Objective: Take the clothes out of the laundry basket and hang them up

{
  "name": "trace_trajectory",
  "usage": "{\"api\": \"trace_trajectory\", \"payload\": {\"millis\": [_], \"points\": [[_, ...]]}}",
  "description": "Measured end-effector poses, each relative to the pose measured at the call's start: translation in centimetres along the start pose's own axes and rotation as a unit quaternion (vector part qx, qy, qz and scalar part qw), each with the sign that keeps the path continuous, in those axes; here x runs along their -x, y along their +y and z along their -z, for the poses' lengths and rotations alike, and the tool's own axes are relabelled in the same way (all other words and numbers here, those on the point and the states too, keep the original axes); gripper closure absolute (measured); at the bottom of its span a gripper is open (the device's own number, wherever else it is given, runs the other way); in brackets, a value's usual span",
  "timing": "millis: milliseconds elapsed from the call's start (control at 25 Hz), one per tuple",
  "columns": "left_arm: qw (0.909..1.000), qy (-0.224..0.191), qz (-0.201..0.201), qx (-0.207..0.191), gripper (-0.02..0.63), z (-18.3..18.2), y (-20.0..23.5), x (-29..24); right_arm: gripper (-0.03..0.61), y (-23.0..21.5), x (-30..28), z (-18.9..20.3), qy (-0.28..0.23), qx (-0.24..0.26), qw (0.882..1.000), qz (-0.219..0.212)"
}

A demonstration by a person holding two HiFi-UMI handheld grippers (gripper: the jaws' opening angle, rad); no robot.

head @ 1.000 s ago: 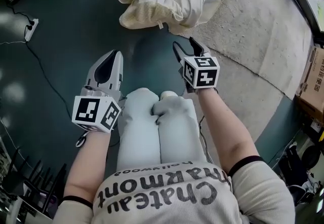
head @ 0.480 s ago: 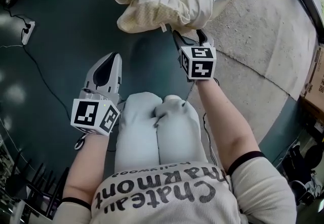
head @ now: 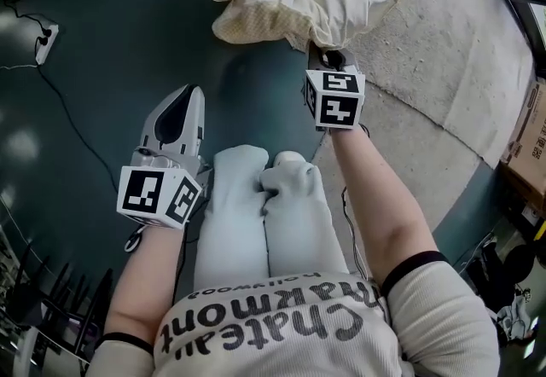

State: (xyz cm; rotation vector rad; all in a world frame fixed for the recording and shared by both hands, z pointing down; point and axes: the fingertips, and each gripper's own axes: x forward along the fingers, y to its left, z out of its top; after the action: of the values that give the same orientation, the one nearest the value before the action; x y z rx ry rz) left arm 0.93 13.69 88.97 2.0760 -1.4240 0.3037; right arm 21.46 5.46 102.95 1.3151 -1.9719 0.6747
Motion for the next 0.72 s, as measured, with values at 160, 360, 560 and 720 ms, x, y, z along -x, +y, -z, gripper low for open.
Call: {"api": "trace_trajectory", "payload": {"millis": [160, 360, 560, 720], "points": [[0.9998, 0.008, -0.006, 0.017, 0.604, -1.9, -1.0, 2.0, 0.539, 0.2, 3.7, -0.9, 0.010, -0.027, 1.000, 0.000], [0.9992, 0.005, -0.007, 0.040, 0.604, -5.4, -3.1, 4.5, 0.540, 0.8, 10.3, -3.5, 0.013, -0.036, 0.999, -0.002], [0.9991, -0.011, 0.004, 0.040, 0.604, -10.5, -5.9, 6.7, 0.541, 1.9, 16.6, -8.8, -0.008, -0.021, 1.000, -0.018], [0.9991, -0.027, 0.028, 0.018, 0.604, -15.1, -8.5, 7.7, 0.541, 2.7, 20.6, -13.7, -0.021, 0.016, 0.999, -0.030]]}}
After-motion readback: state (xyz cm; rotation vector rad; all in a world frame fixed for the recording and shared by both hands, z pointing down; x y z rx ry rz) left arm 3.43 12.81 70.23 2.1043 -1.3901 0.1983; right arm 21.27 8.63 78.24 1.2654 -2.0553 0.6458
